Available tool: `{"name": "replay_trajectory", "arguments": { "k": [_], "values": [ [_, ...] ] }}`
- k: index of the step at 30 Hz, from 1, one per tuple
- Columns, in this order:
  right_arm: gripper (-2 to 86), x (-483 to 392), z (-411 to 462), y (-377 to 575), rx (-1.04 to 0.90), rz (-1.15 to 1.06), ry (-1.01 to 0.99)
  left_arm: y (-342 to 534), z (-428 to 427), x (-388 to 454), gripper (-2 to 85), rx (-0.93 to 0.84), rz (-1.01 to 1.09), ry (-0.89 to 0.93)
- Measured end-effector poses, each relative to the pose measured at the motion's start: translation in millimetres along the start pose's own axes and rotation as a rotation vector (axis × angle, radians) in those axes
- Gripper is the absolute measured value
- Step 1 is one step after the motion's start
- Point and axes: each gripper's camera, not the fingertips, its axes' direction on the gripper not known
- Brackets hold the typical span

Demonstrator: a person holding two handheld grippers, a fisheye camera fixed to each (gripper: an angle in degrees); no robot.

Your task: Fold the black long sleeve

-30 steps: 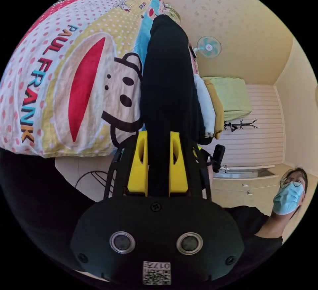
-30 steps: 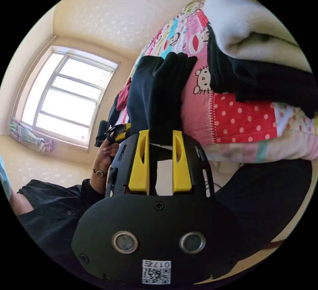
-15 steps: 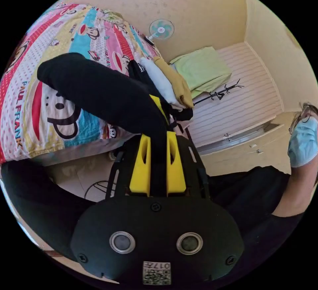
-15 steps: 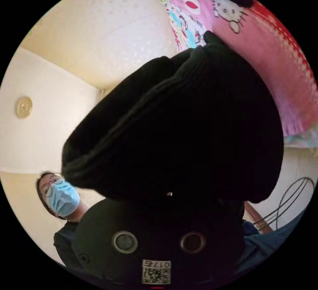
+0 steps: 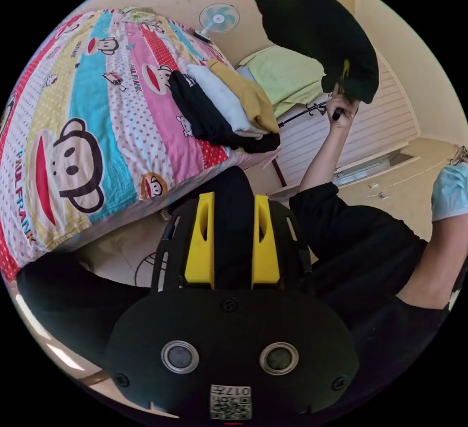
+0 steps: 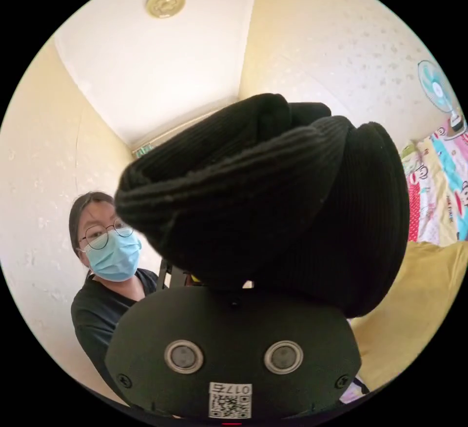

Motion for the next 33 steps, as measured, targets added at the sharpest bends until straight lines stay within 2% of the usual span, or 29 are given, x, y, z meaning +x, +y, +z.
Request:
{"name": "replay_trajectory", "arguments": {
  "k": [2,4,8,10,11,12,15,19,23,26,28,29,30,31,33],
  "values": [
    [16.7,9.7,-49.9,0.1,0.025,0.070,0.122,-6.0,10.9,-8.7,11.1,-0.015,-0.020,0.056],
    [16.2,39.7,-103.2,15.3,0.064,0.244,0.255,-12.7,19.3,-12.7,10.7,-0.033,-0.036,0.055],
    [15.0,151.8,-205.7,105.8,0.009,0.796,0.688,-29.4,35.6,-15.1,10.6,-0.065,-0.053,0.030],
    [14.4,165.6,-229.7,139.3,0.095,0.834,0.591,-36.6,42.8,-15.2,10.6,-0.082,-0.059,0.044],
    [14.0,158.8,-240.1,148.6,0.191,0.835,0.480,-40.9,47.0,-14.3,10.6,-0.095,-0.061,0.043],
    [13.5,146.0,-234.2,139.1,0.168,0.803,0.475,-44.6,50.6,-13.0,10.6,-0.103,-0.063,0.029],
    [12.2,102.4,-198.1,95.5,0.036,0.751,0.643,-52.3,59.6,-9.9,10.8,-0.121,-0.064,-0.022],
    [12.9,30.8,-166.4,56.3,-0.026,0.756,0.845,-63.2,71.0,-11.5,11.8,-0.210,-0.065,-0.142],
    [11.1,-87.8,-80.0,22.9,-0.145,0.566,1.258,-78.7,53.5,-19.9,11.9,-0.301,-0.095,-0.451],
    [9.8,-145.2,27.1,-11.2,-0.247,0.386,1.377,-98.9,19.2,-28.5,10.6,-0.320,-0.175,-0.761],
    [9.3,-158.1,105.0,-38.5,-0.350,0.287,1.304,-116.1,-0.6,-35.6,6.9,-0.318,-0.217,-0.946],
    [7.5,-159.5,163.6,-56.8,-0.450,0.209,1.197,-127.6,-9.4,-42.7,2.2,-0.319,-0.225,-1.048],
    [4.5,-156.0,228.6,-73.5,-0.567,0.123,1.048,-139.6,-14.1,-55.9,1.2,-0.327,-0.244,-1.121],
    [3.9,-152.8,261.3,-80.4,-0.623,0.082,0.971,-145.3,-14.2,-65.6,0.7,-0.347,-0.265,-1.134],
    [2.0,-126.7,397.3,-99.0,-0.876,0.026,0.718,-161.7,4.2,-119.4,-0.2,-0.487,-0.346,-1.066]
  ]
}}
